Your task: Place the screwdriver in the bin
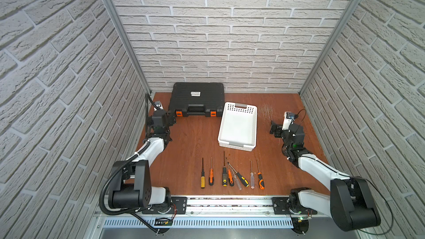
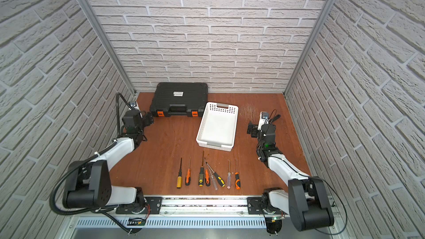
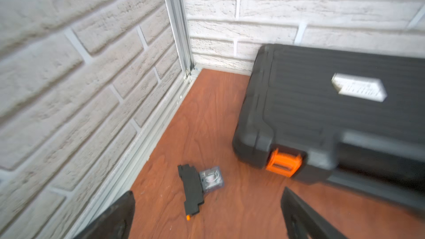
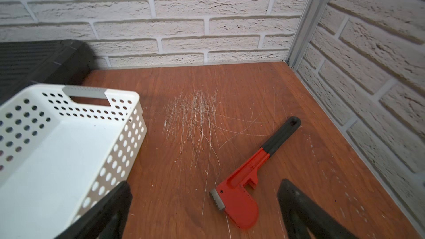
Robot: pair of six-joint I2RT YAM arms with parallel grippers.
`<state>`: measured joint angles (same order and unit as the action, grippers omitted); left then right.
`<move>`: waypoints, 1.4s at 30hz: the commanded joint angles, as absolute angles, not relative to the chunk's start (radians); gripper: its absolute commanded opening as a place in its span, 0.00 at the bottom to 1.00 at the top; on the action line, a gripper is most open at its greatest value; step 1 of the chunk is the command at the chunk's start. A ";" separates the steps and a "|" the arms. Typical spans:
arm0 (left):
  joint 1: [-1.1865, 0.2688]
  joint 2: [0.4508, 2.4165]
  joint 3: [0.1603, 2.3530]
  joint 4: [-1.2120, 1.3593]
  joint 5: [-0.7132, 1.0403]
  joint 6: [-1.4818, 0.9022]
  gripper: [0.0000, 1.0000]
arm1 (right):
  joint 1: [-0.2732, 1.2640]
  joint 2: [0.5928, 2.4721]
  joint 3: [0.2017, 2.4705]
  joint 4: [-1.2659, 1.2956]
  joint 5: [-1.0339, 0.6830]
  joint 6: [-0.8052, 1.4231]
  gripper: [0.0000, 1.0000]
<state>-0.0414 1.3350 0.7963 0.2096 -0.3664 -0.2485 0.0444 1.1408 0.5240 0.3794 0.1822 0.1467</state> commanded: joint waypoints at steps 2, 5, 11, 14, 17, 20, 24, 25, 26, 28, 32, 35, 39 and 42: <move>-0.166 1.276 0.883 -0.289 -0.458 -0.405 0.98 | 0.044 1.040 0.638 0.070 0.092 0.280 0.99; -0.249 1.239 0.906 -0.493 -0.419 -0.508 0.96 | 0.060 1.023 0.728 -0.103 0.018 0.296 0.96; -0.472 1.147 0.836 -0.738 -0.211 -0.725 0.87 | 0.175 1.017 0.842 -0.349 -0.038 0.288 0.91; -0.610 1.116 0.809 -0.818 -0.180 -0.828 0.86 | 0.257 1.012 0.882 -0.417 -0.007 0.279 0.90; -0.743 1.101 0.787 -0.880 -0.167 -0.944 0.85 | 0.311 1.002 0.914 -0.439 -0.002 0.301 0.90; -0.836 1.113 0.746 -0.852 -0.092 -1.018 0.81 | 0.341 0.994 0.923 -0.430 -0.008 0.322 0.89; -0.943 1.177 0.700 -0.781 -0.040 -1.101 0.74 | 0.366 0.997 0.914 -0.415 -0.019 0.341 0.88; -0.966 1.198 0.699 -0.768 -0.041 -1.115 0.74 | 0.371 0.998 0.910 -0.411 -0.021 0.347 0.88; -0.979 1.217 0.701 -0.762 -0.046 -1.122 0.73 | 0.374 1.000 0.907 -0.411 -0.023 0.352 0.88; -0.992 1.258 0.700 -0.734 -0.040 -1.119 0.70 | 0.381 1.000 0.899 -0.407 -0.024 0.360 0.87; -0.995 1.311 0.691 -0.715 -0.042 -1.132 0.63 | 0.389 1.004 0.892 -0.399 -0.028 0.372 0.87; -0.997 1.322 0.675 -0.707 -0.040 -1.147 0.61 | 0.393 1.006 0.892 -0.402 -0.028 0.373 0.86; -0.997 1.321 0.650 -0.694 -0.039 -1.154 0.58 | 0.394 1.011 0.886 -0.403 -0.026 0.376 0.86; -0.997 1.323 0.631 -0.678 -0.032 -1.164 0.55 | 0.394 1.018 0.885 -0.400 -0.029 0.379 0.86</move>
